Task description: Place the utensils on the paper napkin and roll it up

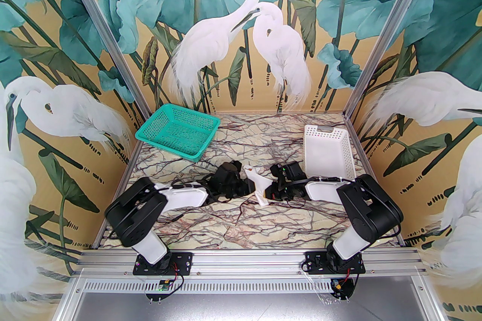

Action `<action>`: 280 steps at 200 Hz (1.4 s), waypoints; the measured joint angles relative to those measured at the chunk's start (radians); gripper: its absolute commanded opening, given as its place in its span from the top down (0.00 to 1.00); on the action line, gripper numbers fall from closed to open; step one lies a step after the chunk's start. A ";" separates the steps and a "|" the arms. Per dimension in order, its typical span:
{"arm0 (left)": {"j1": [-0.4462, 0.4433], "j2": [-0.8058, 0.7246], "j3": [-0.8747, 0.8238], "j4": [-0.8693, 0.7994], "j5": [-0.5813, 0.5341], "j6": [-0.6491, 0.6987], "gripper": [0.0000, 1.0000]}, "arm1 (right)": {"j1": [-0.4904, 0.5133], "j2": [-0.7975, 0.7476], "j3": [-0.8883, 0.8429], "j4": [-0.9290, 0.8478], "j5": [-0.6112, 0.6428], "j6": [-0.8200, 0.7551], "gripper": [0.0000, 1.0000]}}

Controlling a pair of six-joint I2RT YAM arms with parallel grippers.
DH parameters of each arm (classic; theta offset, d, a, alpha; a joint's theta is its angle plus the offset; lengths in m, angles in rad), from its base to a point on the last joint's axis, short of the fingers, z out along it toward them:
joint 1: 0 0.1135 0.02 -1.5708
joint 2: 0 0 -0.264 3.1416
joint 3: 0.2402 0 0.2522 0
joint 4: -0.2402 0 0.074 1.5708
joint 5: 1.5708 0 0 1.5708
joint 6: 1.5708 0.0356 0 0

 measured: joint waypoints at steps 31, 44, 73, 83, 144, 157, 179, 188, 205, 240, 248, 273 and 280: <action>-0.005 0.026 0.022 0.008 -0.027 -0.029 0.52 | 0.000 0.000 0.000 0.000 0.000 0.000 1.00; -0.006 0.038 0.037 0.010 -0.035 -0.039 0.53 | 0.000 0.000 0.000 0.000 0.000 0.000 1.00; -0.010 0.063 0.067 0.009 -0.050 -0.062 0.54 | 0.000 0.000 0.000 0.000 0.000 0.000 1.00; -0.013 0.070 0.078 0.002 -0.058 -0.072 0.54 | 0.000 0.000 0.000 0.000 0.000 0.000 1.00; -0.040 0.105 0.171 -0.127 -0.129 -0.109 0.49 | 0.000 0.000 0.000 0.000 0.000 0.000 1.00; -0.043 0.105 0.173 -0.153 -0.150 -0.122 0.48 | 0.000 0.000 0.000 0.000 0.000 0.000 1.00; -0.050 0.103 0.180 -0.183 -0.178 -0.140 0.48 | 0.000 0.000 0.000 0.000 0.000 0.000 1.00; -0.052 0.103 0.185 -0.192 -0.190 -0.150 0.49 | 0.000 0.000 0.000 0.001 0.000 0.000 1.00; -0.055 0.103 0.190 -0.204 -0.202 -0.163 0.52 | 0.000 0.000 0.000 0.001 0.000 0.000 1.00; -0.055 0.105 0.193 -0.214 -0.205 -0.181 0.59 | 0.000 0.004 0.000 0.005 -0.007 0.000 1.00; -0.055 0.109 0.193 -0.210 -0.204 -0.183 0.60 | -0.002 0.006 0.000 0.005 -0.011 0.000 1.00; -0.054 0.117 0.198 -0.206 -0.200 -0.189 0.61 | -0.003 0.008 0.000 0.008 -0.019 0.000 1.00; -0.054 0.117 0.199 -0.207 -0.200 -0.189 0.60 | -0.004 0.008 0.000 0.008 -0.019 0.000 1.00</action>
